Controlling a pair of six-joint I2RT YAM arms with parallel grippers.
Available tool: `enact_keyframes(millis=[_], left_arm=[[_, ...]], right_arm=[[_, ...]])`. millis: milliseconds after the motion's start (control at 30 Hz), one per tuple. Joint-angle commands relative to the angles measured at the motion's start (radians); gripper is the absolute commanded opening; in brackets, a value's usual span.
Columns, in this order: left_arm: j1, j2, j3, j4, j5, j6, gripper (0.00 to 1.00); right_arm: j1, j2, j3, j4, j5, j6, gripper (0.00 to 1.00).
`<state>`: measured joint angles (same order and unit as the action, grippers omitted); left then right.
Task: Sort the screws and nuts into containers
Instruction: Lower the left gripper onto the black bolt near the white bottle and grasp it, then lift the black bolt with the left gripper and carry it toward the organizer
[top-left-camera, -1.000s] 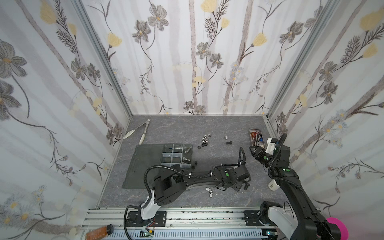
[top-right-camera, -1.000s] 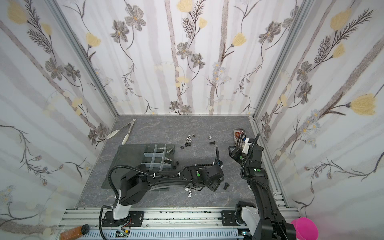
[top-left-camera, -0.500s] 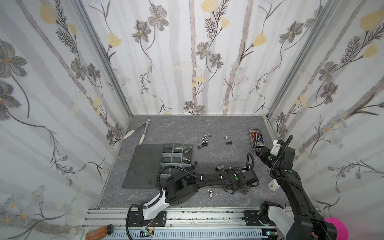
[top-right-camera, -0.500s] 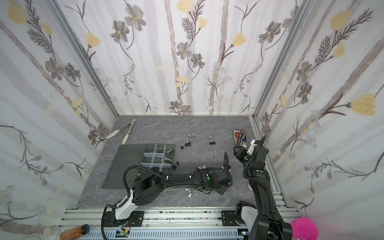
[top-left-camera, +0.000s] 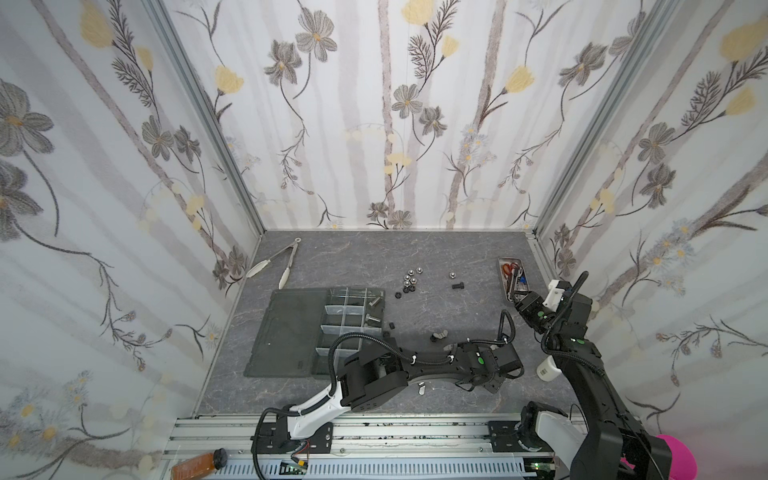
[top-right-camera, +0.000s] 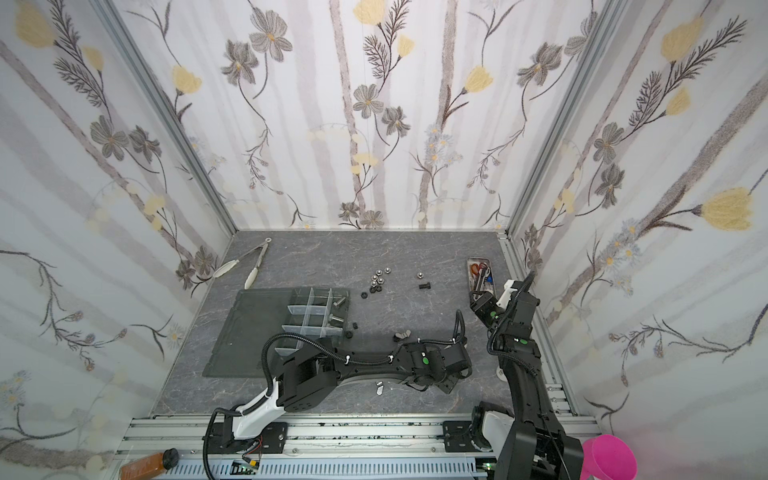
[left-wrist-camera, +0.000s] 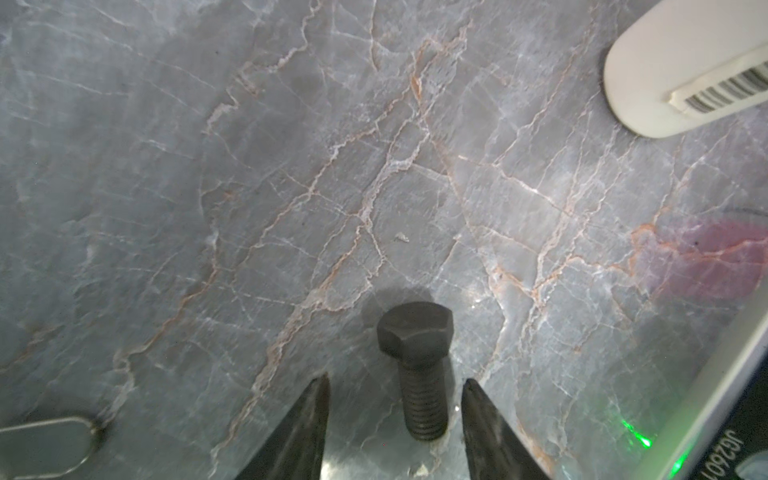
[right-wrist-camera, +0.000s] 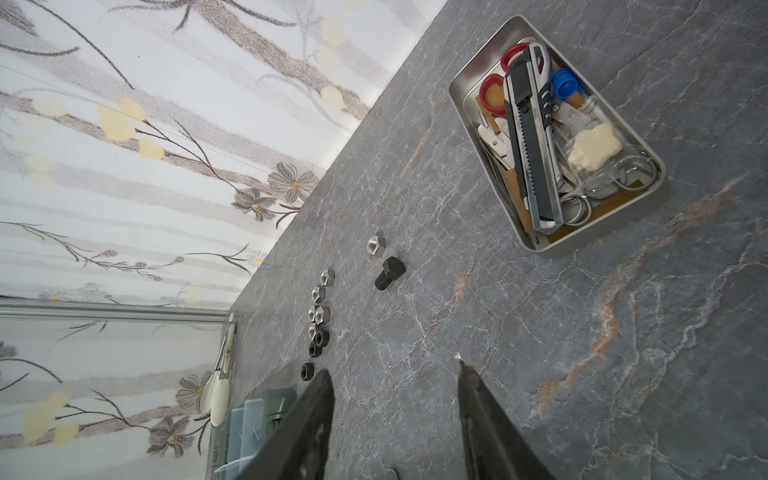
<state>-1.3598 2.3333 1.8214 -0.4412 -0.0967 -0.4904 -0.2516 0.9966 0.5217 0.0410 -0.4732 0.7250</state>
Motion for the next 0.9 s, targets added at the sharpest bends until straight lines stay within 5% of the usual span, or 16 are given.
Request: enact_keyframes(millis=[0, 500, 867], left_arm=[[-0.001, 0.021, 0.027, -0.036, -0.028, -0.001, 0.5], [-0.004, 0.03, 0.021, -0.051, -0.064, 0.006, 0.21], [0.002, -0.059, -0.031, -0.015, -0.1, 0.008, 0.13]], right_arm=[[-0.004, -0.002, -0.004, 0.043, -0.012, 0.004, 0.5], [-0.007, -0.009, -0.013, 0.051, -0.021, 0.007, 0.5], [-0.008, -0.017, -0.014, 0.049, -0.03, 0.008, 0.5]])
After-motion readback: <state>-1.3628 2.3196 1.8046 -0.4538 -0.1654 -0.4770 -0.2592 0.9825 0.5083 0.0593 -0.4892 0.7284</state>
